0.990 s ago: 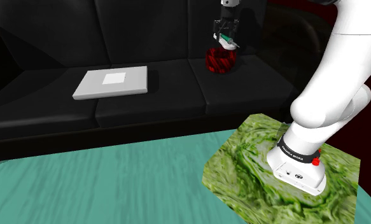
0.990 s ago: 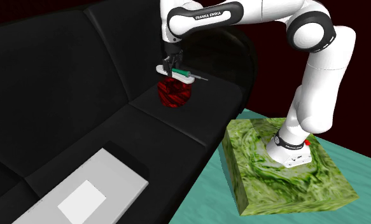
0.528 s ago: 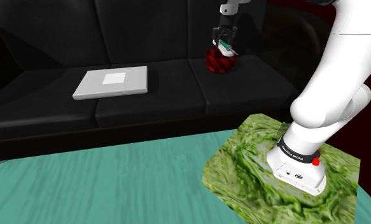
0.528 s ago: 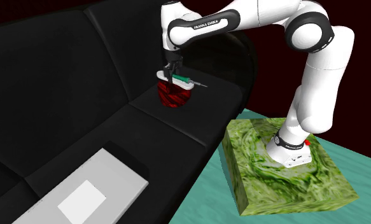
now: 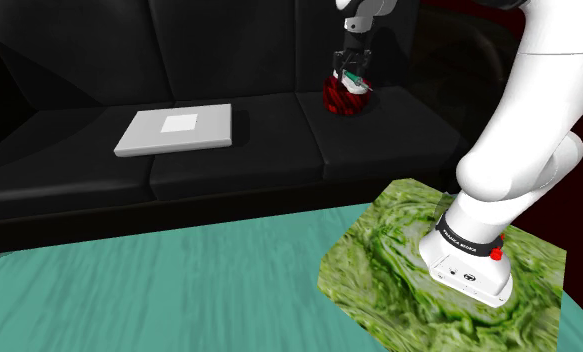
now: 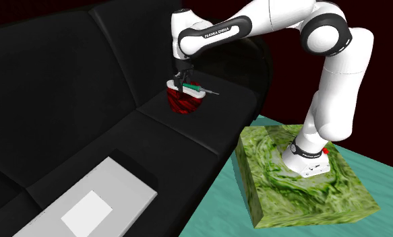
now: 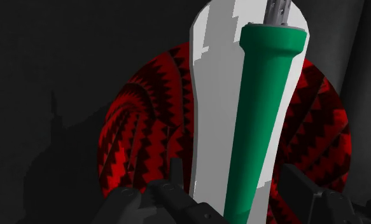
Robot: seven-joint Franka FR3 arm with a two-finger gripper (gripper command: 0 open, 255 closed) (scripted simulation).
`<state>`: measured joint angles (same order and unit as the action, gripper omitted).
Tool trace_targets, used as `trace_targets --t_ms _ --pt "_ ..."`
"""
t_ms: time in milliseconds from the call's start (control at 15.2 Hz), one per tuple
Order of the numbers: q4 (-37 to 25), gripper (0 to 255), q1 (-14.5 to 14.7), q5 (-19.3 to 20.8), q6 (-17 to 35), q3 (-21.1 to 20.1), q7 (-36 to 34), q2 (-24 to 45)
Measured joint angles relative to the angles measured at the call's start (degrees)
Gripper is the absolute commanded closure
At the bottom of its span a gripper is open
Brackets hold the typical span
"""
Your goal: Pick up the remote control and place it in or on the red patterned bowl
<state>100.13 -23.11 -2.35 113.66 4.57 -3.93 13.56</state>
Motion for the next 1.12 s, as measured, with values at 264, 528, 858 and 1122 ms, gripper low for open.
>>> trace_targets --t_ms 264,528,858,1122 --pt "0.0 0 0.0 0.0 0.0 0.0 0.0 0.0" --pt "0.0 0 0.0 0.0 0.0 0.0 0.0 0.0" --pt "-3.6 0 -0.1 0.1 -4.8 0.1 0.0 -1.2" --pt "-5.3 0 -0.1 0.2 -6.6 0.1 -0.1 -1.3"
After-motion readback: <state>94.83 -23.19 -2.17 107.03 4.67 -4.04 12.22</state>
